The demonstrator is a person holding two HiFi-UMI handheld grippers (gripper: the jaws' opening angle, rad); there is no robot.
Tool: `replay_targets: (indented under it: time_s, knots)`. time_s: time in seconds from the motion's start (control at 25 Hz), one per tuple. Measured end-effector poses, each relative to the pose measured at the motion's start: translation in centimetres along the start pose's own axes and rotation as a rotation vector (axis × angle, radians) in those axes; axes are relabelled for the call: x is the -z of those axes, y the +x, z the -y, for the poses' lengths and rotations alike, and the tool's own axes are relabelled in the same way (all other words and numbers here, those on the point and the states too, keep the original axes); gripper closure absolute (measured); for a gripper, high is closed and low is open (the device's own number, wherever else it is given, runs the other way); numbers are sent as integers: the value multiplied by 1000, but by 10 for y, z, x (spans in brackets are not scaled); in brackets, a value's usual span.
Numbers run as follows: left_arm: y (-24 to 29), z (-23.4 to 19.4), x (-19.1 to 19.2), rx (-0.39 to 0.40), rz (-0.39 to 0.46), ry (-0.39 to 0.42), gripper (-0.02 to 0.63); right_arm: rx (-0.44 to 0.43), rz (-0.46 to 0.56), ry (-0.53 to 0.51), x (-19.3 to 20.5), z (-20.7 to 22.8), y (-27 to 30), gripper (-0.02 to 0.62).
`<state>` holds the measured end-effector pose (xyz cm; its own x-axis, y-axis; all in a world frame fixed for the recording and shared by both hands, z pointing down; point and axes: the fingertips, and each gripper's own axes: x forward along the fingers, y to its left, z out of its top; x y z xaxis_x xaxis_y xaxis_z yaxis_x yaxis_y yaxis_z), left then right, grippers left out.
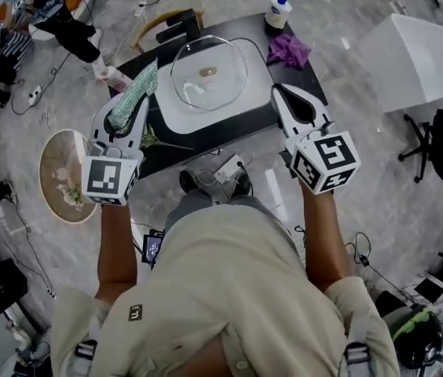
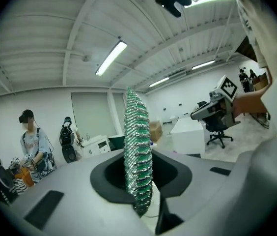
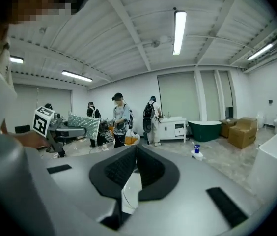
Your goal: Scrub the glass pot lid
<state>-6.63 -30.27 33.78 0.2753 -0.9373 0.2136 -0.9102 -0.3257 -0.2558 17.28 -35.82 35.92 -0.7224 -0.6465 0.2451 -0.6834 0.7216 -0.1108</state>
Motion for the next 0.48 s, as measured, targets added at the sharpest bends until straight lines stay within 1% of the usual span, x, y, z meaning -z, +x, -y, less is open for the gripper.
replay_targets:
  time_s: [0.12,0.24,0.36,0.48]
  knots:
    - [-22,8,-24,-14,54,-11,514,-40,80,-56,-35,-16,-12,572]
    - [-35,14,-36,-9,72,-21,514,-53,126,-99,-61,-24,-23,572]
    - [-41,18,-46,-1,80,-10,514,-61,154,-111,-77,-25,-30,572]
    - [-45,22,-55,3,88,-1,514,-74,157,-121,-83,-27,-35,572]
